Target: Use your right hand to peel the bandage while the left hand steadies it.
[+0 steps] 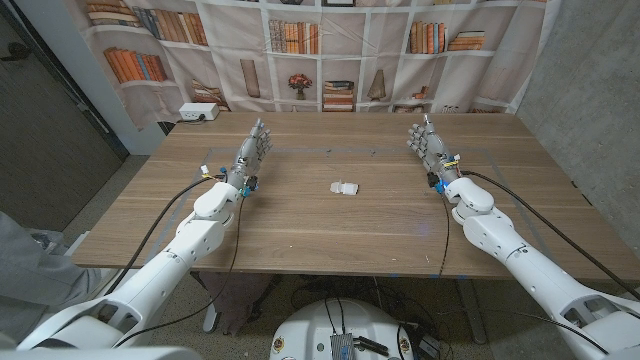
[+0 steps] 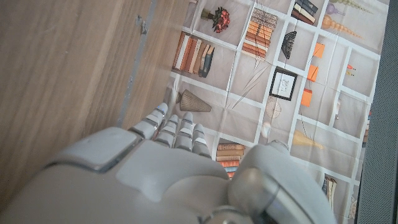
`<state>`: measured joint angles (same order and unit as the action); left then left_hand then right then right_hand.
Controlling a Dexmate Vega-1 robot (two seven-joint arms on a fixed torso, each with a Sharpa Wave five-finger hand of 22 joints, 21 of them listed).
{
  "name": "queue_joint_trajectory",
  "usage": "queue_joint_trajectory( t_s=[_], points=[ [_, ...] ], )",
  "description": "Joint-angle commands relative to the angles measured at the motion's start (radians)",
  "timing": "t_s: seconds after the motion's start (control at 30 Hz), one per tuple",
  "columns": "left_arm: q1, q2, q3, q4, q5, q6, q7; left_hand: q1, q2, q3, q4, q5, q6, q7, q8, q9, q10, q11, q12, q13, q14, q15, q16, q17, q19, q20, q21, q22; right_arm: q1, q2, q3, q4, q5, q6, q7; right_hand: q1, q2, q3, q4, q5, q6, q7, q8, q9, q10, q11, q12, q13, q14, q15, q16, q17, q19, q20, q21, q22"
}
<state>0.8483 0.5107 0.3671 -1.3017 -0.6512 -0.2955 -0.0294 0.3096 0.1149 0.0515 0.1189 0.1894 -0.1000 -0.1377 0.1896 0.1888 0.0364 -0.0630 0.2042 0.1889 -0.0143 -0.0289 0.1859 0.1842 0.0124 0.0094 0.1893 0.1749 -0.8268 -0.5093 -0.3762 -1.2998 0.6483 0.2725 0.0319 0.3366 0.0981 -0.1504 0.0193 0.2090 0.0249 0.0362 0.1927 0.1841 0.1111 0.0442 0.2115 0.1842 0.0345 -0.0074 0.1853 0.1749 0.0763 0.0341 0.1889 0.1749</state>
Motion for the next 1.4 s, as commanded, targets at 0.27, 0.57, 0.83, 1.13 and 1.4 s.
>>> queue_joint_trajectory(
  t_s=[0.27,0.57,0.83,1.13,1.4],
  points=[
    [0.016,0.014,-0.008,-0.009,-0.014,-0.002,-0.017,0.004,0.004,0.0,0.007,0.006,0.008,-0.005,0.008,0.002,0.001,-0.002,0.006,0.004,0.0,-0.025,0.005,0.001,0.002,0.01,0.007,0.005,-0.012,-0.023,-0.011,-0.064,-0.026,-0.044,-0.039,0.057,0.004,0.011,-0.029,-0.003,0.002,0.007,0.007,0.005,0.043,0.003,0.017,0.002,0.029,-0.001,0.009,0.003,0.012,0.002,0.009,0.005],
    [0.023,0.02,-0.001,-0.049,0.0,0.023,0.012,0.003,0.004,0.0,0.007,0.007,0.013,-0.004,0.01,0.001,0.002,-0.004,0.006,0.004,-0.001,-0.027,0.004,0.001,0.002,0.01,0.007,0.005,-0.04,-0.057,-0.01,-0.117,-0.048,-0.054,-0.053,0.09,0.007,0.025,-0.048,-0.006,-0.006,0.012,0.005,0.006,0.06,-0.008,0.023,0.004,0.034,-0.012,0.007,0.004,0.016,0.003,0.009,0.005],
    [0.045,0.026,0.001,-0.109,0.035,0.023,0.068,0.002,0.004,-0.001,0.007,0.007,0.014,-0.004,0.01,0.001,0.005,-0.002,0.007,0.004,0.0,-0.026,0.004,0.001,0.003,0.009,0.008,0.004,-0.079,-0.113,-0.008,-0.201,-0.095,-0.08,-0.091,0.139,0.012,0.046,-0.08,-0.014,-0.017,-0.022,0.005,0.008,0.068,-0.026,0.025,0.009,0.037,-0.001,0.005,0.006,0.042,0.081,0.019,0.008],
    [0.074,0.022,0.016,-0.181,0.051,0.072,0.133,0.001,0.001,-0.003,0.006,0.007,0.02,0.0,0.012,0.001,0.008,-0.001,0.008,0.004,0.0,-0.026,0.004,0.0,0.006,0.009,0.009,0.004,-0.105,-0.142,-0.019,-0.235,-0.168,-0.059,-0.118,0.201,0.02,0.073,-0.117,-0.02,0.024,-0.036,0.021,0.009,0.133,-0.065,0.05,0.014,0.081,-0.03,0.015,0.008,0.06,0.058,0.022,0.011],
    [0.031,0.0,0.028,-0.108,0.051,0.042,0.087,0.0,-0.001,-0.004,0.006,0.008,0.021,0.0,0.011,0.0,0.008,-0.005,0.007,0.004,0.0,-0.025,0.004,0.0,0.007,0.008,0.01,0.004,-0.12,-0.142,-0.019,-0.255,-0.232,-0.039,-0.175,0.234,0.028,0.092,-0.135,-0.024,0.064,-0.062,0.031,0.01,0.19,-0.102,0.072,0.018,0.125,-0.075,0.022,0.009,0.087,0.034,0.028,0.012]
  ],
)
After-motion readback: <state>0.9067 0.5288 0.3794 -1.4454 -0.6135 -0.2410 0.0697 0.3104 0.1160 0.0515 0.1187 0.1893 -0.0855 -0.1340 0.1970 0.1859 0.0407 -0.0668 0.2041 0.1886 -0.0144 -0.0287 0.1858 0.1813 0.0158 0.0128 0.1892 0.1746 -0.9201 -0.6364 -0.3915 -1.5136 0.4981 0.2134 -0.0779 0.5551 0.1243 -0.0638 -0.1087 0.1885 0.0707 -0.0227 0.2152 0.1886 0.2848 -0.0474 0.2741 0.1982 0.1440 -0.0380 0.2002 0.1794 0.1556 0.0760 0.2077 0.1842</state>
